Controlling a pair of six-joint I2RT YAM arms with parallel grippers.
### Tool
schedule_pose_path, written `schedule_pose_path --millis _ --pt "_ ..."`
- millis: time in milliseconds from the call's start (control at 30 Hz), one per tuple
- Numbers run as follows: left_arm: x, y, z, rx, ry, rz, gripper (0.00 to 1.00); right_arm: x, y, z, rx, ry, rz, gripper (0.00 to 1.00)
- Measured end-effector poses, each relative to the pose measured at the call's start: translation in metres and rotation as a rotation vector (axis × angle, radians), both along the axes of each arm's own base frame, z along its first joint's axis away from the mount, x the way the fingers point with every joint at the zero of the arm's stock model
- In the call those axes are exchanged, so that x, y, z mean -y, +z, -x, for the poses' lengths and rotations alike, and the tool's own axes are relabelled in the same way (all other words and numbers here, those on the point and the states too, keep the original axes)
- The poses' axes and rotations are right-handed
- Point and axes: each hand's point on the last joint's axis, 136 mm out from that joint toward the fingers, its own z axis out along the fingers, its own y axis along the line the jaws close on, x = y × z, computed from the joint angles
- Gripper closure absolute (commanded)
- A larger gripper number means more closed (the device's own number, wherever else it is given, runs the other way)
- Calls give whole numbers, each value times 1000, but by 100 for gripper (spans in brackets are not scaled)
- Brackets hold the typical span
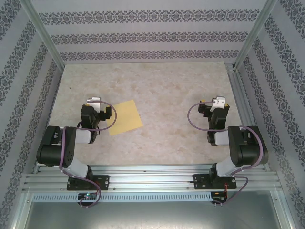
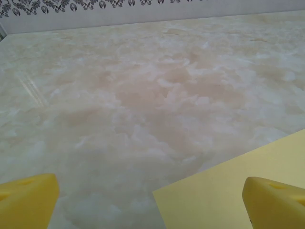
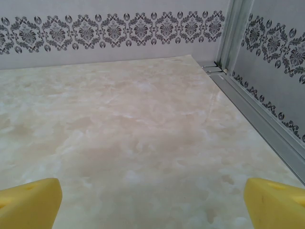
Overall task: Fold a paper plane with a square sheet of paper (pick it up from the middle)
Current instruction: Move the square sheet of paper to the center of the table.
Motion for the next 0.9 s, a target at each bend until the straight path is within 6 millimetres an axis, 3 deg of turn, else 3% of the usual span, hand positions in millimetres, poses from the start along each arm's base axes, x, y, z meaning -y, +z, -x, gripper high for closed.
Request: schedule_pose_path --millis 900 --pt "-1 0 0 -1 4 -2 0 2 6 2 37 -10 0 2"
